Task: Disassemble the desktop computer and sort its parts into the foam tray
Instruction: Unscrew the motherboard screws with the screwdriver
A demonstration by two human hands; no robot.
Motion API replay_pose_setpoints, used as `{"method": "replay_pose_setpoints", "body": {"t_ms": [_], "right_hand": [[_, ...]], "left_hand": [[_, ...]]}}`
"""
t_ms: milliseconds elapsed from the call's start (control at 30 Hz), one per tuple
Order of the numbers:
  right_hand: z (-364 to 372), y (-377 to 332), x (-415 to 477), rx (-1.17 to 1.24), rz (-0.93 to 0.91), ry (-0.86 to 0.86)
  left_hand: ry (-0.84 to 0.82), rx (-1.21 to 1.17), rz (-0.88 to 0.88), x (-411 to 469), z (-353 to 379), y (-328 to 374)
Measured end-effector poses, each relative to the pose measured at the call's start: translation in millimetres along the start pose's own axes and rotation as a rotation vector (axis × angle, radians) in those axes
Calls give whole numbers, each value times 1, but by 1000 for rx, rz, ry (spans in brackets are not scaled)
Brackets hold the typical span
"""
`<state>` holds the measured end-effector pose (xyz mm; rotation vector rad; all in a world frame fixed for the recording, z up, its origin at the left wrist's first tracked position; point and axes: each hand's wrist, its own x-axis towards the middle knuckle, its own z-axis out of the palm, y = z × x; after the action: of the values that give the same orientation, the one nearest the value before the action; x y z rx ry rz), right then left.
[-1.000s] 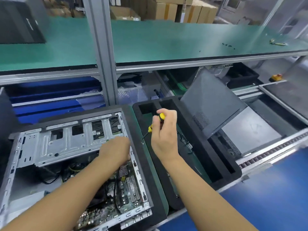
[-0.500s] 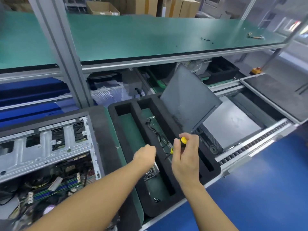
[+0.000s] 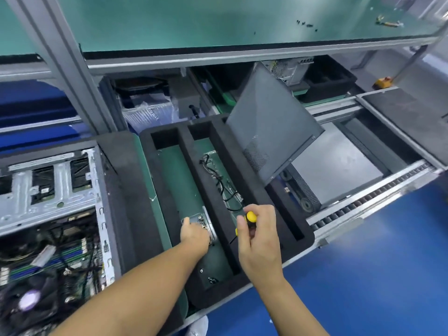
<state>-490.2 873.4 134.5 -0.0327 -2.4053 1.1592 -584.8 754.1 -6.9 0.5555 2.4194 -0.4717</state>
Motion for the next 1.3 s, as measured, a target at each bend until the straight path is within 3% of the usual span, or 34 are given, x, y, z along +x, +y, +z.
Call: {"method": "replay_pose_setpoints", "body": {"t_ms": [200,400,533,667,800,967,1167,1300], "right_hand": [[22,-31,20,100,-39,-65],[58,-103,55,196,-149,-103],[87,-148,62,185,-244,-145],[117,-179,55,165,-308,-112],[135,-195,45,162,-281,-64],[158,-210,28,136,-221,-10],[183,-217,-6,32,-121,-13],[196,-223,-29,15,-65,-101]], "left_hand": [[28,-266,59,-38,-40,-28],[-58,-533,152,-94,-80,-98],[222,-580,32,-133,-77,-143],[522,-485,213,-165,-66,-170],[784,-644,242,-194,-31,-191],[664,-676,192,-205,23,-220],[227,-288,113,-211,88,-235],[307,-362,130,-219,96,-238]]}}
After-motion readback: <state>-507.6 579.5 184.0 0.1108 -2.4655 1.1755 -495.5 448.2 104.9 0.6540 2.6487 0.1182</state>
